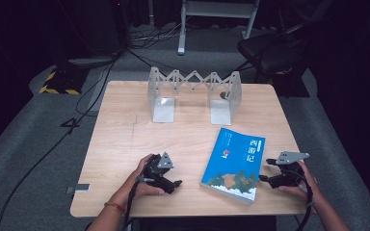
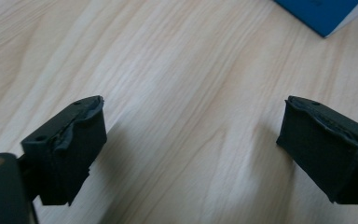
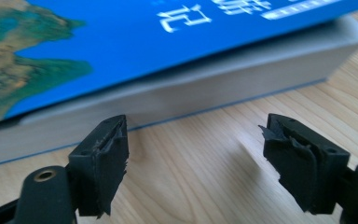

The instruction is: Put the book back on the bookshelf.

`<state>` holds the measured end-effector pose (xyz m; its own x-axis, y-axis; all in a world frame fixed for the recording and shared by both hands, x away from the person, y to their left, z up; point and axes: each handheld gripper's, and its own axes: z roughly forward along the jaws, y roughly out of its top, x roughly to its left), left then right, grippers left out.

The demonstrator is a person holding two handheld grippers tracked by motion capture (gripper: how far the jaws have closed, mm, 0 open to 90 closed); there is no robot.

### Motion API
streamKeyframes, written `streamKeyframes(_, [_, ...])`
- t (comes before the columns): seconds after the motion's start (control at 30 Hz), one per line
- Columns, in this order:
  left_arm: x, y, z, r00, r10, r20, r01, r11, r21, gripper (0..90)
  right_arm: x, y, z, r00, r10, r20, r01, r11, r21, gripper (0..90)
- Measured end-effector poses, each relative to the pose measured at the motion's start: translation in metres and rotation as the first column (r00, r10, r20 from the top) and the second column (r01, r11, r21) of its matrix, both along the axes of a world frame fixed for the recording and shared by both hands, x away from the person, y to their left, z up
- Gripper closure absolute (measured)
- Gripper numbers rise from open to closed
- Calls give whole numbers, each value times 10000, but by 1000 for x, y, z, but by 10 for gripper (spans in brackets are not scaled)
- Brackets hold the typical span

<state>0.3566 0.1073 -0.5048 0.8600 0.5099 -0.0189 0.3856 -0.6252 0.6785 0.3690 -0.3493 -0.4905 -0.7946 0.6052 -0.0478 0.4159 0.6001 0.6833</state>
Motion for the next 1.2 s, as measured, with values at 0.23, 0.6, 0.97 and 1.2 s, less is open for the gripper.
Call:
streamKeyframes(0.23, [1,-7,0,9996,-268,-31,268,9996,-70,74,-2,1,3,9999,68,122,-68,10000,-38,240])
streamKeyframes(0.6, [3,-13,0,9988,-487,37,487,9988,-35,81,-4,0,14,9987,45,504,-64,9993,358,240])
streamKeyframes(0.97, [2,-14,0,9979,-650,-46,650,9979,-57,74,0,-1,18,9998,-67,205,48,9955,946,230])
streamKeyframes(1.2, [0,-16,5,9985,-487,-262,486,9988,-64,140,1,5,30,9985,-147,522,79,9919,1271,230])
